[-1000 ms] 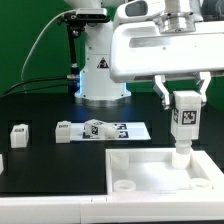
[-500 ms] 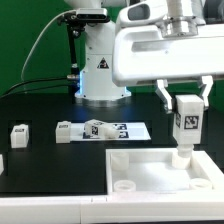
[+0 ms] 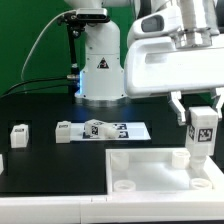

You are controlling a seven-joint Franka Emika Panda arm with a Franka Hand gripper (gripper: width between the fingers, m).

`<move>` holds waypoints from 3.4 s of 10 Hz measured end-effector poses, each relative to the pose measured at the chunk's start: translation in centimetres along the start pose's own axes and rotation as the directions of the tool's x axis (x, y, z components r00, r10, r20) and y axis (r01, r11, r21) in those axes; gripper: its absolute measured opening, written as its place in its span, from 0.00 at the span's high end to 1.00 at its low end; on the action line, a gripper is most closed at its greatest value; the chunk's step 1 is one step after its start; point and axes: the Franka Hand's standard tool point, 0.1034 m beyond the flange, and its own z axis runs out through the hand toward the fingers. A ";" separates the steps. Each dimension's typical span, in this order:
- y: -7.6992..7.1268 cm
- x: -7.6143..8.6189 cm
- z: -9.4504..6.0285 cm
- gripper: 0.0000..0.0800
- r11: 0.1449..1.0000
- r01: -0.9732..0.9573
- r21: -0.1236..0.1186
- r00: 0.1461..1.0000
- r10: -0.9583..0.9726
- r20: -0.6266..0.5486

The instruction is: Assemble square table

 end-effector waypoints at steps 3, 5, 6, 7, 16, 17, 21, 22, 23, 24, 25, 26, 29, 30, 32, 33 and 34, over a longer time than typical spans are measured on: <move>-0.2 -0.6 0.9 0.64 1.000 0.006 0.000 1.000 -0.006 0.009; -0.3 -0.7 1.3 0.64 1.000 0.008 0.001 1.000 -0.008 0.013; -0.4 -0.6 1.4 0.64 1.000 0.009 0.001 1.000 -0.009 0.003; -0.4 -0.5 1.5 0.64 1.000 0.009 -0.001 1.000 -0.009 -0.009; -0.3 -1.1 2.7 0.64 1.000 0.027 -0.012 0.996 -0.028 -0.081; -0.3 -1.1 2.7 0.52 1.000 0.027 -0.012 0.996 -0.028 -0.081; -1.0 0.2 2.7 0.20 1.000 0.011 0.010 0.998 -0.012 0.063; -1.3 0.1 3.0 0.19 1.000 -0.007 0.017 0.987 0.004 0.162; -1.2 0.1 3.2 0.19 1.000 -0.011 0.018 0.968 0.007 0.253; -0.6 0.1 3.3 0.19 1.000 -0.018 0.015 0.938 0.011 0.345; -0.1 0.0 3.1 0.19 1.000 -0.019 0.015 0.912 0.011 0.410; 0.6 -0.6 2.9 0.19 0.999 -0.031 0.011 0.865 0.021 0.501; 0.7 -0.5 3.0 0.20 0.998 -0.060 -0.005 0.860 0.055 0.508; 0.6 -0.5 3.1 0.42 0.994 -0.103 -0.028 0.856 0.103 0.507; 0.5 -0.5 3.1 0.64 0.965 -0.240 -0.109 0.828 0.262 0.496; 0.5 -0.5 3.1 0.64 0.943 -0.298 -0.145 0.808 0.330 0.487; 0.5 -0.5 3.1 0.64 0.917 -0.356 -0.180 0.784 0.398 0.476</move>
Offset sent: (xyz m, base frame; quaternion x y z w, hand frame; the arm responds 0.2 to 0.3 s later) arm 0.0085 0.0092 -0.0061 0.0090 0.0107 0.0055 0.9999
